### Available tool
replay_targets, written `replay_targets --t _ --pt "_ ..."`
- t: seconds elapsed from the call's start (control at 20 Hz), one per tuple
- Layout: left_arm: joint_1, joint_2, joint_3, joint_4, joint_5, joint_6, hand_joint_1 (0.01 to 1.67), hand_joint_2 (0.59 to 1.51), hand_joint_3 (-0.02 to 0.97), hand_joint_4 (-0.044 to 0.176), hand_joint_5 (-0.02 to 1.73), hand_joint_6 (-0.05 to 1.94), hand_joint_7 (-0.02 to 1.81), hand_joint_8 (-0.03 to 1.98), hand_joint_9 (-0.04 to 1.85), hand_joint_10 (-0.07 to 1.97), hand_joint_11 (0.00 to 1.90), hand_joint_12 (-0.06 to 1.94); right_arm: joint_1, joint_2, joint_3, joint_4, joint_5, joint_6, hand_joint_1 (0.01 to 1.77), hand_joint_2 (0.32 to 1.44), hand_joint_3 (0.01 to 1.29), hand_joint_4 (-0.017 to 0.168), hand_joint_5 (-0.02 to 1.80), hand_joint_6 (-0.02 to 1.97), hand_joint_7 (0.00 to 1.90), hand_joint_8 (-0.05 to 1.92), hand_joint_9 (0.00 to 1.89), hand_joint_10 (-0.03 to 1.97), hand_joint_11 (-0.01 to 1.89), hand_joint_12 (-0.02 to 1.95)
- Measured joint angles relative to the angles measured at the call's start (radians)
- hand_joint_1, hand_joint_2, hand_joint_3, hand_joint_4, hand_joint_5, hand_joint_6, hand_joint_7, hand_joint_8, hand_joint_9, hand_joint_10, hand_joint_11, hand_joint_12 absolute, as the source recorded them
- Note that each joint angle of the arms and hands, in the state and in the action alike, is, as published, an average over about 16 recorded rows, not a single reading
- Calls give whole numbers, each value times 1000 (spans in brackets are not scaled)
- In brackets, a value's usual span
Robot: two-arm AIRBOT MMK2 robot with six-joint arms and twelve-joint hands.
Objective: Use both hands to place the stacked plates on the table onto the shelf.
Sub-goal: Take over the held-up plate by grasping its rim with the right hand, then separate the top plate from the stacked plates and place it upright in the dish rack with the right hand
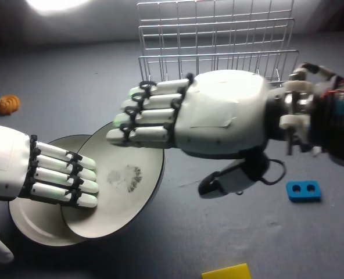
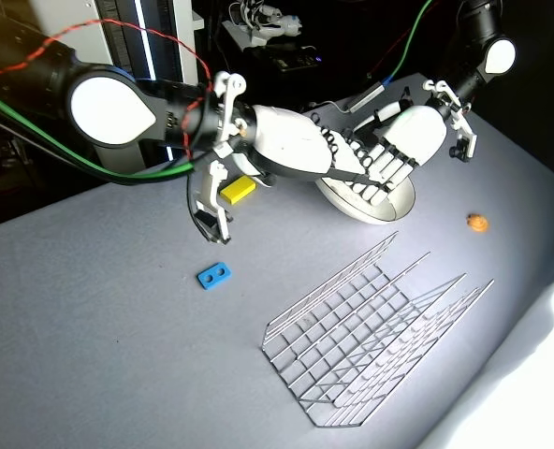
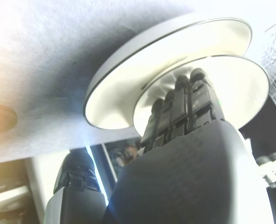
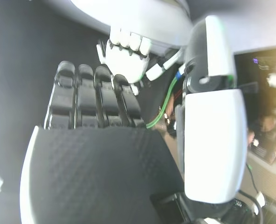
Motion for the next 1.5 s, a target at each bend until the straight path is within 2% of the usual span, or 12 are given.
replay_targets --t 0.2,0.4,0.6,0.8,1.0,1.3,1.5 --pt "-10 -3 -10 5 7 0 17 1147 16 -3 2 -21 -12 -18 21 7 14 -2 0 -83 65 1 -13 -24 1018 982 24 3 49 21 54 13 57 13 24 357" --pt "-14 -5 -12 7 8 0 17 1148 16 -3 4 -16 -12 -19 20 7 14 -2 1 -163 133 0 -26 -50 1020 1003 24 3 119 21 143 14 144 32 23 663" --pt "-16 -6 -13 8 10 -1 17 1148 16 -3 9 -12 -11 -19 20 8 14 -1 1 -233 198 -1 -37 -72 1025 1024 24 3 231 25 277 14 273 58 28 986" --pt "-19 -6 -13 9 11 -3 17 1148 16 -4 11 -9 -12 -19 19 10 14 -1 1 -282 248 -4 -39 -88 1048 1040 23 1 405 87 473 39 468 109 129 1140" --pt "-21 -5 -13 9 13 -6 16 1148 16 -5 10 -8 -12 -19 18 12 14 -1 1 -315 279 -11 -32 -99 1070 1014 22 -2 565 265 654 190 662 303 322 1191" --pt "-32 -4 -7 9 11 -19 16 1149 16 -4 4 -12 -10 -17 18 14 15 0 0 -339 297 -19 -11 -107 1131 956 20 -7 734 554 837 444 873 608 637 1053" --pt "-50 2 -2 7 9 -36 16 1150 16 -2 6 -5 -2 -12 18 14 15 0 3 -346 296 -18 3 -106 1159 919 18 -9 786 739 901 620 963 796 823 944"
